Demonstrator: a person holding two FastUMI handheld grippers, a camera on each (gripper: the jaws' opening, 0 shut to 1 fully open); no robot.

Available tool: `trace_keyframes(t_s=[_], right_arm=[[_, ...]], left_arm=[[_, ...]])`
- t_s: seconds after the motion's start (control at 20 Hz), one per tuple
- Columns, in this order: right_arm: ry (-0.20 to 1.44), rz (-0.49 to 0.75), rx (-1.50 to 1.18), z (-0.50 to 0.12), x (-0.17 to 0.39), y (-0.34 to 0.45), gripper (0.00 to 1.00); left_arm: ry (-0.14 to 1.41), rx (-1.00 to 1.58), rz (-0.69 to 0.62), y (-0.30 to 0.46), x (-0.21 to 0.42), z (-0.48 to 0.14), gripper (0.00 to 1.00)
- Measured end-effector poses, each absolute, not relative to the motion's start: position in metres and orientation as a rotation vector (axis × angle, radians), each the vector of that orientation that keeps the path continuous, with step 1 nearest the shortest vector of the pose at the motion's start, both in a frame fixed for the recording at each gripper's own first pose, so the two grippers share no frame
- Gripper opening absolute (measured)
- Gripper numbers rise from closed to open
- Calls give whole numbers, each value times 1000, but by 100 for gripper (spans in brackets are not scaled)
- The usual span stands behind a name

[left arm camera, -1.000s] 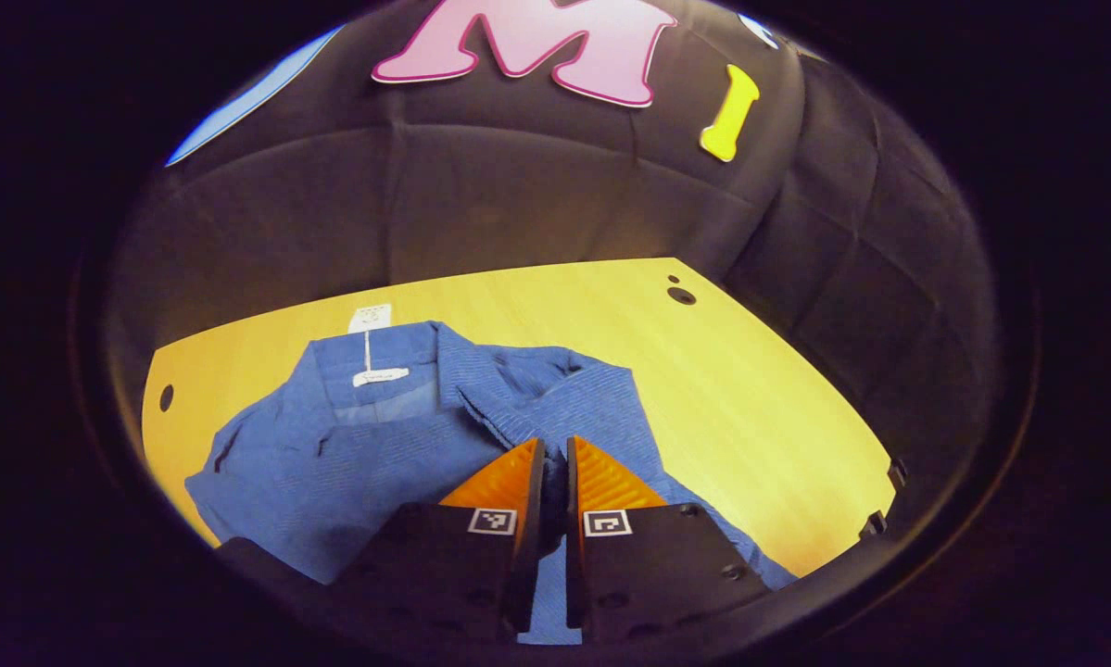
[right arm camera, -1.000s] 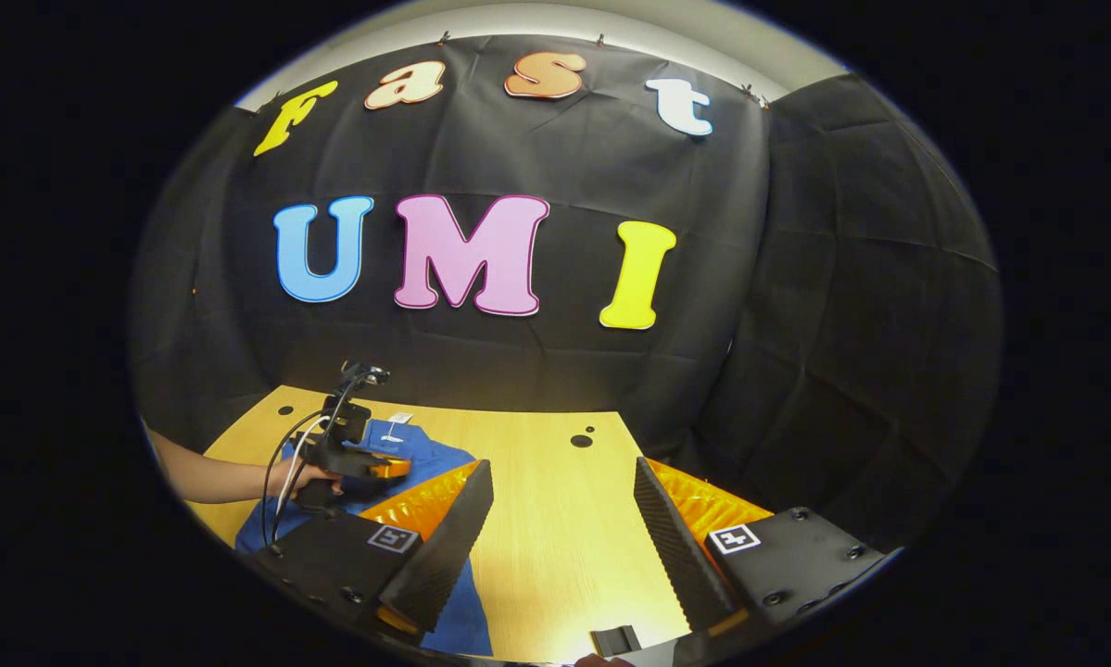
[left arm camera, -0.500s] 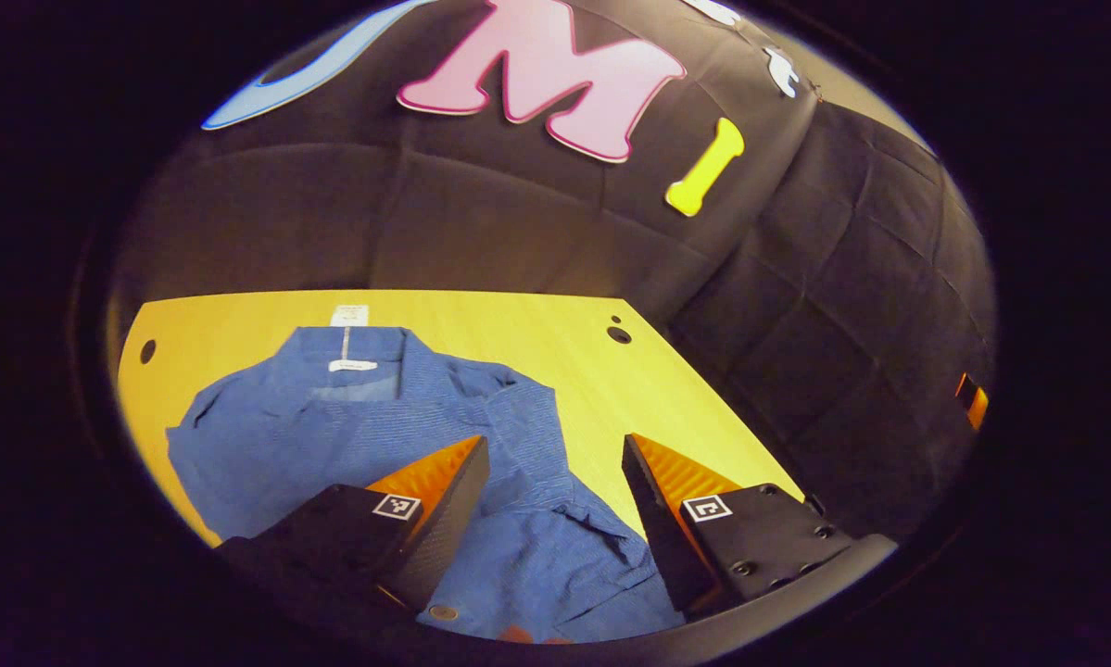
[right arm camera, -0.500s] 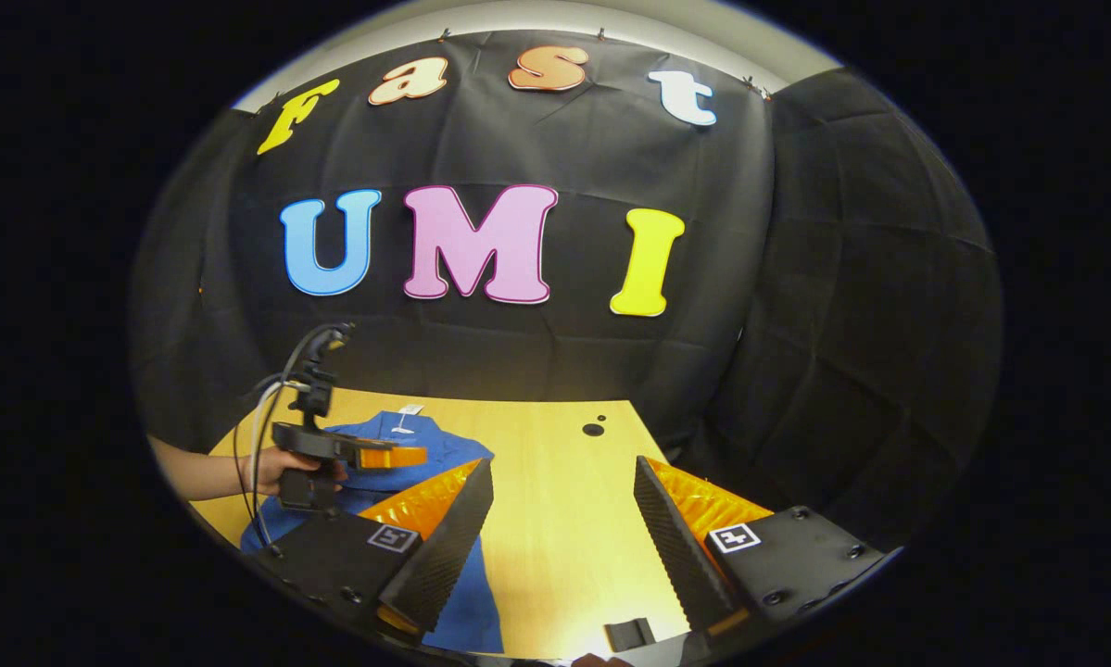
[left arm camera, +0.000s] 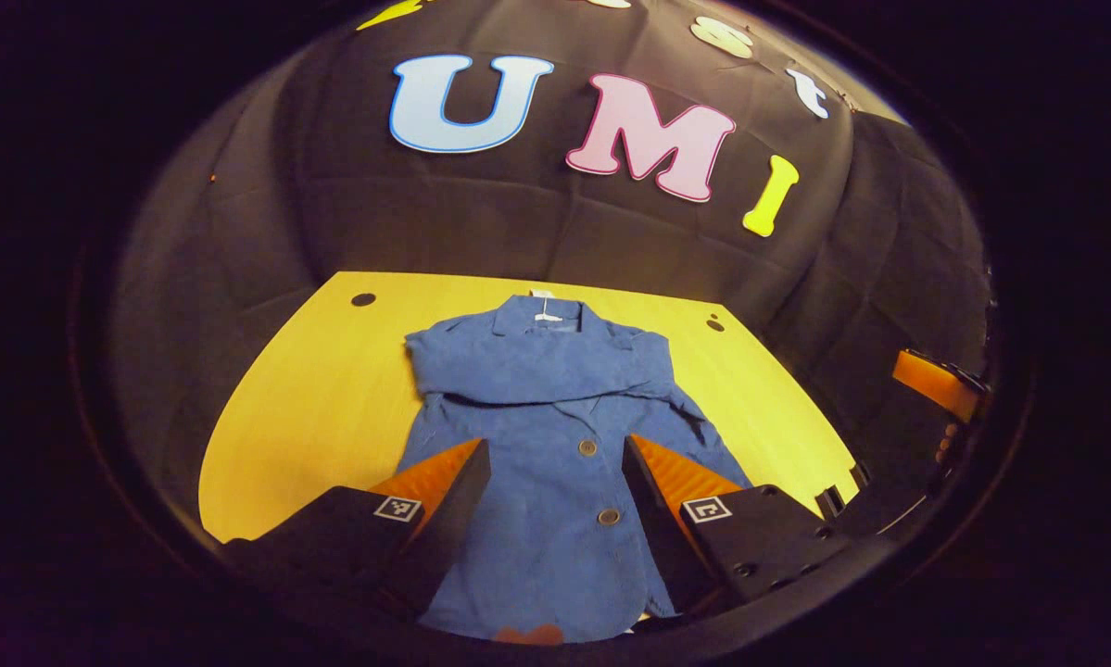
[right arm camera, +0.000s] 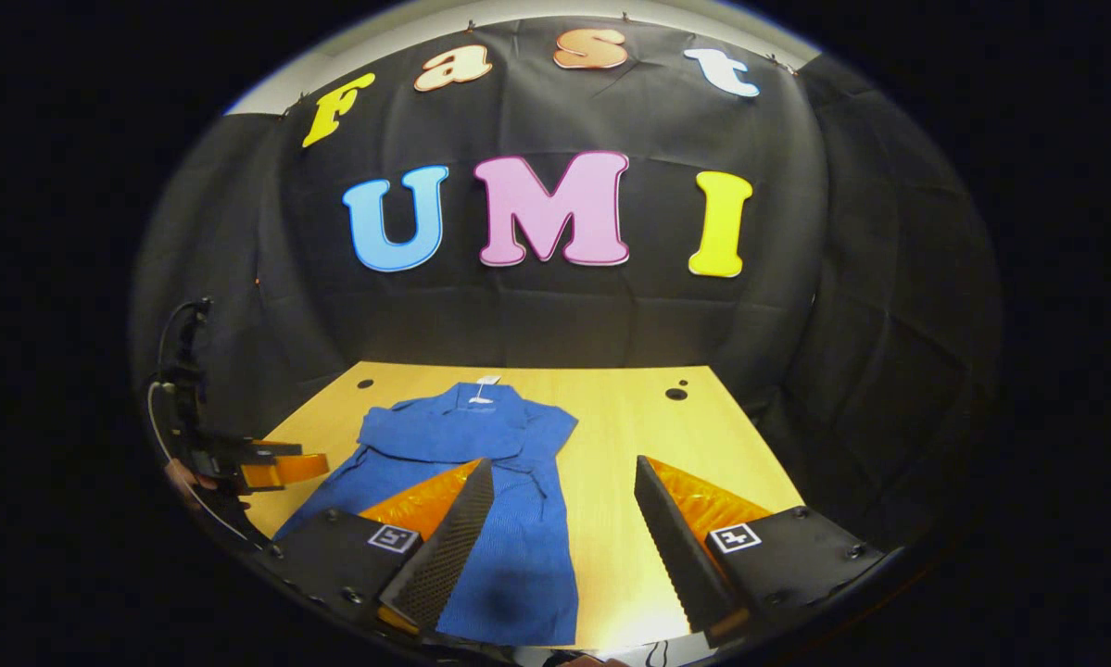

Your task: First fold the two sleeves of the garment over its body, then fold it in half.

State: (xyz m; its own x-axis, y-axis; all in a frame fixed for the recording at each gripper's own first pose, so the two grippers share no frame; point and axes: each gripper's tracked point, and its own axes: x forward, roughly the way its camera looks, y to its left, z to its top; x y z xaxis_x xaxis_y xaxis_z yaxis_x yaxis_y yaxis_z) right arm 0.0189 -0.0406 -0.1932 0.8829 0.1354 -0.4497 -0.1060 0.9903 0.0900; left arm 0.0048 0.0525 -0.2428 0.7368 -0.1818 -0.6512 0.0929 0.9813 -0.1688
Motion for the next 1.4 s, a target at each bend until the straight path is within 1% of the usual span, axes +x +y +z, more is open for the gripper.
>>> trace_keyframes(t_s=[0.2, 0.35, 0.5, 0.6, 0.7, 0.75, 0.8, 1.0, 1.3, 1.35, 1.4], right_arm=[[557, 163, 72, -229, 6, -20, 98], [654, 172, 41, -263, -8, -15, 98], [758, 174, 10, -296, -27, -11, 98], [828, 168, -13, -317, -40, -11, 99], [926, 156, -35, -340, -56, -15, 99], [965, 149, -39, -352, -61, -17, 99], [982, 144, -36, -359, -63, -17, 99], [1067, 109, -59, -392, -73, -29, 99], [1199, 56, 13, -429, -76, -40, 100], [1228, 58, 32, -435, -80, -38, 95], [1248, 47, 47, -440, -84, -37, 95]], left_arm=[[803, -130, -43, 88, -35, -263, 85], [883, -114, 55, 121, -61, -283, 85], [986, -122, 103, 140, -91, -305, 85], [1054, -148, 101, 143, -107, -321, 85], [1112, -180, 102, 139, -111, -335, 85], [1132, -183, 107, 138, -114, -340, 83], [1147, -175, 115, 139, -117, -342, 86], [1221, -140, 115, 147, -123, -362, 85], [1269, -133, 74, 138, -121, -380, 86], [1271, -140, 73, 139, -120, -380, 85], [1267, -145, 75, 139, -119, -380, 86]])
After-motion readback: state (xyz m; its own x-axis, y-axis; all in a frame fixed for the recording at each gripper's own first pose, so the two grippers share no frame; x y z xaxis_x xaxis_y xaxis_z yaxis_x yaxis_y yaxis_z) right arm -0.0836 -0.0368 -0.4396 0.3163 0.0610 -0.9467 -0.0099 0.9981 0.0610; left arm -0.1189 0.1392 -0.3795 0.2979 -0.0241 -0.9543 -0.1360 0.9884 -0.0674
